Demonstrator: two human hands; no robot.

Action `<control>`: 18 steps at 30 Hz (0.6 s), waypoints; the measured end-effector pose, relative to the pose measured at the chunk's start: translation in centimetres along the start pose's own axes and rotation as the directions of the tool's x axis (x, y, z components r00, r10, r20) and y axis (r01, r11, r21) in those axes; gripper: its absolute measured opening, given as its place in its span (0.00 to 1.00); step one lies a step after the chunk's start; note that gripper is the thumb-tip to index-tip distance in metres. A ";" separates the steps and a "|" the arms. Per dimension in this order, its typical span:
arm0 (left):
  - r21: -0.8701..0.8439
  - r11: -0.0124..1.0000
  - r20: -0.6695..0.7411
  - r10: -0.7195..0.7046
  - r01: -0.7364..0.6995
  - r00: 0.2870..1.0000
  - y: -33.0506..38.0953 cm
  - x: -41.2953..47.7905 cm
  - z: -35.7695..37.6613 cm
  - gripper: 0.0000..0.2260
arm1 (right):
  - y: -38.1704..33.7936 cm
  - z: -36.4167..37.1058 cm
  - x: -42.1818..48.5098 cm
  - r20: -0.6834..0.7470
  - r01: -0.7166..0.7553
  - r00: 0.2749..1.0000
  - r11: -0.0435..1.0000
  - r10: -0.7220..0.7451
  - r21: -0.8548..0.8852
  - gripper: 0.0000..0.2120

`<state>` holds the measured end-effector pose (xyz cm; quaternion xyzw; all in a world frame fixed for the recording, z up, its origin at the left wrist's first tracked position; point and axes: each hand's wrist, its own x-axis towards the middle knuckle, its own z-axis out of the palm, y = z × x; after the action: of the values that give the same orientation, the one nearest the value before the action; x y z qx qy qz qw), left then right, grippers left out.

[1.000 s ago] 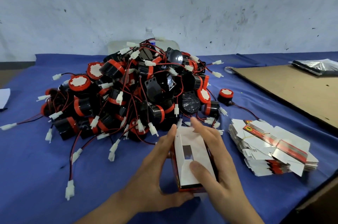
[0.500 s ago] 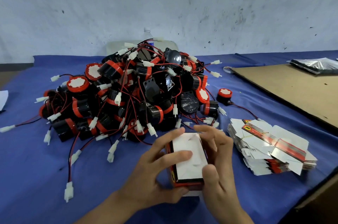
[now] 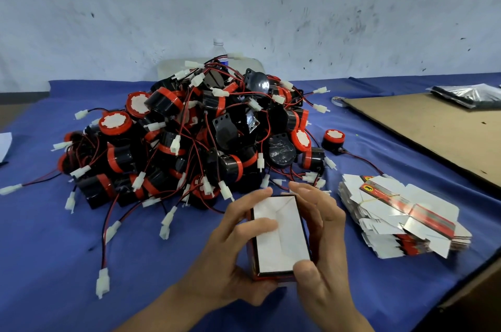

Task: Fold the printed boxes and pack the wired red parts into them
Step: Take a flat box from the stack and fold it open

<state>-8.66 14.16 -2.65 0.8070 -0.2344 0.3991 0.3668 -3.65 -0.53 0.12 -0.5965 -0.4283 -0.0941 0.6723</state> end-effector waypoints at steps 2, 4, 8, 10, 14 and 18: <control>-0.012 1.000 -0.043 -0.004 0.003 0.999 -0.2 0.0 0.1 0.31 | 0.2 -0.1 0.1 0.039 0.000 0.999 1.000 0.000 0.010 0.34; -0.057 0.997 -0.125 -0.061 0.055 0.990 0.0 0.4 0.0 0.30 | 0.5 -0.5 0.3 0.104 -0.033 0.994 0.999 0.032 0.005 0.33; -0.204 0.961 -0.086 -0.209 0.188 0.974 0.2 0.5 -0.7 0.33 | 0.6 -1.0 0.3 0.174 -0.210 0.962 0.977 0.212 -0.028 0.32; -0.078 0.970 -0.069 -0.237 0.232 0.969 -0.3 0.4 -1.4 0.29 | 0.4 -1.3 0.4 0.150 -0.298 0.945 0.954 0.290 0.030 0.27; 0.633 0.745 -0.139 -0.156 0.209 0.978 -2.8 1.1 -3.4 0.18 | 0.3 -2.4 1.9 0.261 -0.750 0.661 0.614 0.704 0.245 0.32; 0.766 0.551 -0.108 -0.396 0.330 0.912 -3.6 0.9 -3.9 0.20 | 0.7 -3.9 2.4 0.360 -0.936 0.328 0.248 0.874 0.250 0.32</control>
<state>-7.57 19.39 -1.77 0.9303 0.1161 0.3440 0.0519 0.09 -2.81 1.61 -0.5796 -0.0631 0.4474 0.6782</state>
